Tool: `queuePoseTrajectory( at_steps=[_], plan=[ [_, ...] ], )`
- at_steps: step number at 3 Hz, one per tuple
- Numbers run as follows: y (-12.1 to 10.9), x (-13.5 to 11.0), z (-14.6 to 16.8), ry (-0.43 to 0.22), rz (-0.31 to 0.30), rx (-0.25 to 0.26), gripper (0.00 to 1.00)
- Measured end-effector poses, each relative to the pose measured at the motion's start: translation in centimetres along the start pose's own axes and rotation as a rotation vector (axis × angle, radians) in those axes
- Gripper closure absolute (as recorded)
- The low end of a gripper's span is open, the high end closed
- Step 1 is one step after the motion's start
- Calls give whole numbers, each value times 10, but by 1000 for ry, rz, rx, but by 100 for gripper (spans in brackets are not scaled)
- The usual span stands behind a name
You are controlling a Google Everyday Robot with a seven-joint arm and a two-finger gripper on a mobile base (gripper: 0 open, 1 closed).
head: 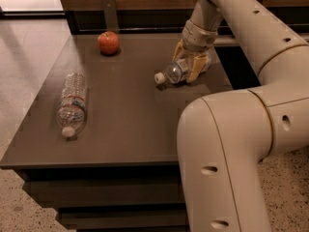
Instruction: Knock blue plastic bottle over
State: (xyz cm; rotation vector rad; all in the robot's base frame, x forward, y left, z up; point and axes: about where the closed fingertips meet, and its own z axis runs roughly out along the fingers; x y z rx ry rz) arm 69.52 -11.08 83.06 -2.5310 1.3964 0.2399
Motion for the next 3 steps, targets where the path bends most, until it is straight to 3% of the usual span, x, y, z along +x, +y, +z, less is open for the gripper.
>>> queuePoseTrajectory(
  at_steps=[1, 3],
  plan=[
    [2, -1, 1, -4, -1, -7, 0],
    [3, 2, -1, -3, 5, -2, 0]
  ],
)
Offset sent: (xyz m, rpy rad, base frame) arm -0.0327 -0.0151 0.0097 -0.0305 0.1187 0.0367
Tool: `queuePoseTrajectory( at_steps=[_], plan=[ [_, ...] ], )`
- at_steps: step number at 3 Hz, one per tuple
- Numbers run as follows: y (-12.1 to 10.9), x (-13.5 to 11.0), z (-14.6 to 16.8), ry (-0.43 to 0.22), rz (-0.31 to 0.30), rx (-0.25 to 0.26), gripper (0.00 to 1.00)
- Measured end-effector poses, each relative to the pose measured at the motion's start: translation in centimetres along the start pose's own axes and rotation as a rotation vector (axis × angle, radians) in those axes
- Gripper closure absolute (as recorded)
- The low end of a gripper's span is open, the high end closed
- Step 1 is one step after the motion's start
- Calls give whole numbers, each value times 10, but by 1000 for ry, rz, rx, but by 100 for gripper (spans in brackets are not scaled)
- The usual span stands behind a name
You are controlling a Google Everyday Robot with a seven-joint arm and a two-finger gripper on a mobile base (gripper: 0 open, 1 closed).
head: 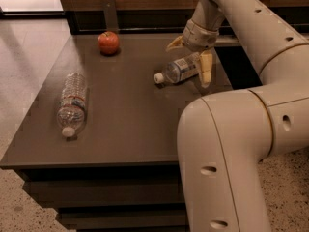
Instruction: Knock blue plastic bottle over
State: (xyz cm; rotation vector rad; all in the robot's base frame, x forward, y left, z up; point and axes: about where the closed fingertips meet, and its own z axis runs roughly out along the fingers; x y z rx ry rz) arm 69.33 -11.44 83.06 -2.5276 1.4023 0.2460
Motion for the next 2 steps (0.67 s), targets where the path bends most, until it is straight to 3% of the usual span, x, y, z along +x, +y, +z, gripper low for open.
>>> queuePoseTrajectory(
  at_steps=[1, 2],
  plan=[
    [3, 13, -14, 11, 43, 43, 0],
    [-6, 16, -11, 19, 42, 71, 0]
  ],
)
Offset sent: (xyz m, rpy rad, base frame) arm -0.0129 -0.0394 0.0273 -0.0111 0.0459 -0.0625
